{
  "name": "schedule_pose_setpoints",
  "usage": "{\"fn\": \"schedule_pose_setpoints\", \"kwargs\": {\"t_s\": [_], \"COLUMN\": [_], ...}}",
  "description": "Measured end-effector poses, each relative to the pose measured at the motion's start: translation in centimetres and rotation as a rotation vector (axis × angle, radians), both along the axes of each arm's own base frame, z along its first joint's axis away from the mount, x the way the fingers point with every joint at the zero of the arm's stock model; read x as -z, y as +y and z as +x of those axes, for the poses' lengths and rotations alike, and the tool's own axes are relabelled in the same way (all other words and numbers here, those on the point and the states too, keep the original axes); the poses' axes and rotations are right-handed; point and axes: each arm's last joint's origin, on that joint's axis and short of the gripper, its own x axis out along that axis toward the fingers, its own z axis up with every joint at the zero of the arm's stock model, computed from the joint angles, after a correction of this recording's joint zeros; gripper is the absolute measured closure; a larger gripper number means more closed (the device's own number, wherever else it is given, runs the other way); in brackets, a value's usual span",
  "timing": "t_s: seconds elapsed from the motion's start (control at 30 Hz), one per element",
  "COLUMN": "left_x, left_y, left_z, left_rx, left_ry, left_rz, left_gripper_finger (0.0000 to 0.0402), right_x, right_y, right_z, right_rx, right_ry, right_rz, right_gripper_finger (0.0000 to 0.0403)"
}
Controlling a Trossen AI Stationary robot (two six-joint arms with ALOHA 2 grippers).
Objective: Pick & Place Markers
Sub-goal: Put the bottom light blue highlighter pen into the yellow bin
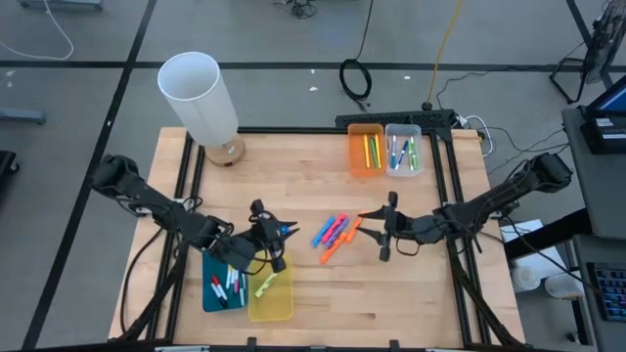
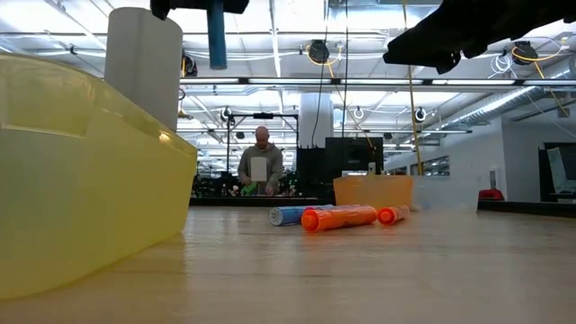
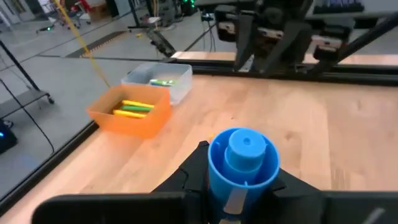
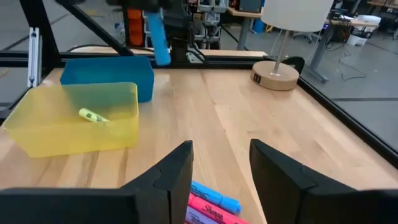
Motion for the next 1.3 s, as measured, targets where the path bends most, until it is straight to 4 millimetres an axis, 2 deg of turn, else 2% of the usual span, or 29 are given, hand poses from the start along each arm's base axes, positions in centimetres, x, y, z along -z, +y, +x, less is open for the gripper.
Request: {"fn": "schedule_pose_setpoints", "kwargs": {"t_s": [0.2, 0.73, 0.93, 1.1, 1.23, 1.3], "left_x": [-0.3, -0.2, 0.0, 2.2, 5.1, 5.6], "left_y": [1.0, 0.6, 0.8, 1.2, 0.4, -0.5], "left_z": [-0.4, -0.6, -0.4, -1.3, -1.7, -1.7], "left_rx": [-0.031, 0.000, 0.043, -0.046, -0.184, -0.187], "left_ry": [-0.022, -0.009, 0.003, 0.149, 0.261, 0.255], "left_rz": [-0.041, -0.065, -0.166, -0.432, -0.521, -0.560], "left_gripper_finger": [0.0346, 0.0346, 0.0346, 0.0346, 0.0346, 0.0346], "right_x": [0.0, 0.0, -0.1, -0.1, -0.1, -0.1], "right_y": [0.0, 0.0, 0.0, 0.0, 0.0, 0.0], "right_z": [0.0, 0.0, 0.0, 0.0, 0.1, 0.1], "right_rx": [-0.003, 0.002, -0.002, 0.001, 0.003, 0.002], "right_ry": [0.007, -0.002, -0.001, -0.005, -0.013, -0.014], "right_rz": [-0.025, -0.005, -0.023, -0.007, 0.008, 0.005], "right_gripper_finger": [0.0258, 0.0264, 0.0264, 0.0264, 0.0264, 0.0264]}}
